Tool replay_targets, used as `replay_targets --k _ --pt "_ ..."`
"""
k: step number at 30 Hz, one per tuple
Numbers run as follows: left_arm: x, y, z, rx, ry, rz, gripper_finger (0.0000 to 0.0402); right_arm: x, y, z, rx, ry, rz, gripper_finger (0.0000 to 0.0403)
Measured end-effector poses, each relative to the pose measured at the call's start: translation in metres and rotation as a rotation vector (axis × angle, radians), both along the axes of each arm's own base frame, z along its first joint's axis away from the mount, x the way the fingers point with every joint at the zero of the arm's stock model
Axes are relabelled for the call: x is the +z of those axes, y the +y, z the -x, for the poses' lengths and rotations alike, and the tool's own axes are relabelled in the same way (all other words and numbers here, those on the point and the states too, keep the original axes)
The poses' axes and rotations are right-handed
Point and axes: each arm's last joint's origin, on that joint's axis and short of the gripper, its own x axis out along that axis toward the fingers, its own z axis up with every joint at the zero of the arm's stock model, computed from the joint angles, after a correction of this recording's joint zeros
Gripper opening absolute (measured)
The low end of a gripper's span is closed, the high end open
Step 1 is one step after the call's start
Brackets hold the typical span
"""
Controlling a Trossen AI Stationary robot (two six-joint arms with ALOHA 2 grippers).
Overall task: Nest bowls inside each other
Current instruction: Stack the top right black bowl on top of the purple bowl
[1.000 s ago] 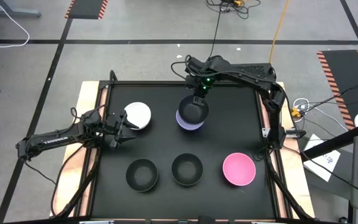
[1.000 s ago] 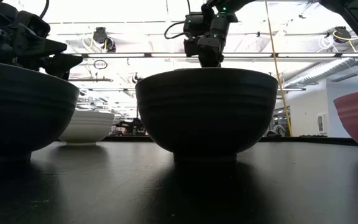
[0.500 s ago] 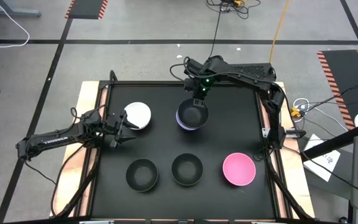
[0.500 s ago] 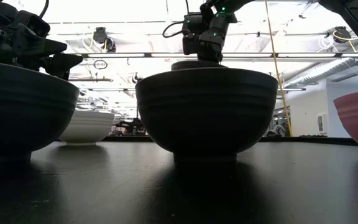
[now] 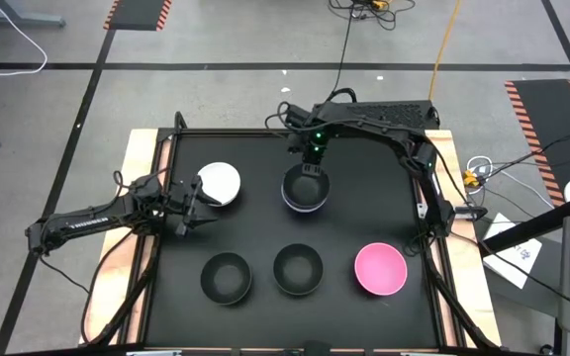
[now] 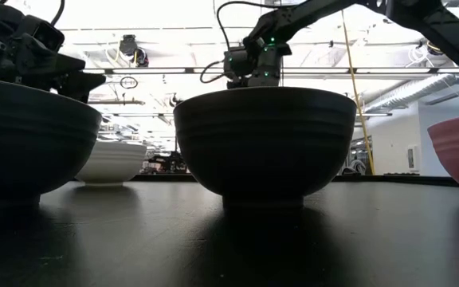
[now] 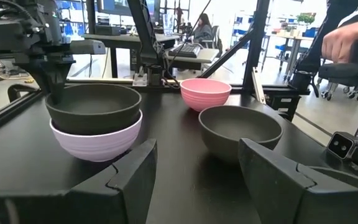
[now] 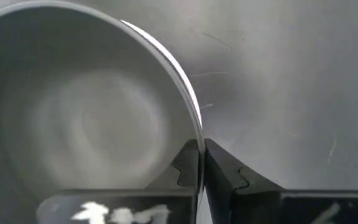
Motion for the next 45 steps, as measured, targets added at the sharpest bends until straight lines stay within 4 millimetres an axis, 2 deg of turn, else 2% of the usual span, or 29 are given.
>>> replay_targets --k 18,24,33,45 --pt "0.000 0.000 0.000 0.000 0.003 -0.001 0.0230 -0.001 0.002 0.001 -0.004 0.014 -0.017 0.0001" --pt "0.000 0.000 0.000 0.000 0.004 0.002 0.0230 0.000 0.002 -0.005 -0.029 -0.027 -0.001 0.0001" --pt "-0.001 0.000 0.000 0.000 0.004 0.003 0.0230 -0.025 0.008 0.003 -0.035 0.043 -0.044 0.0001" --pt "0.000 0.000 0.000 0.000 0.004 0.002 0.0230 -0.027 0.008 0.001 -0.037 0.031 -0.036 0.0002"
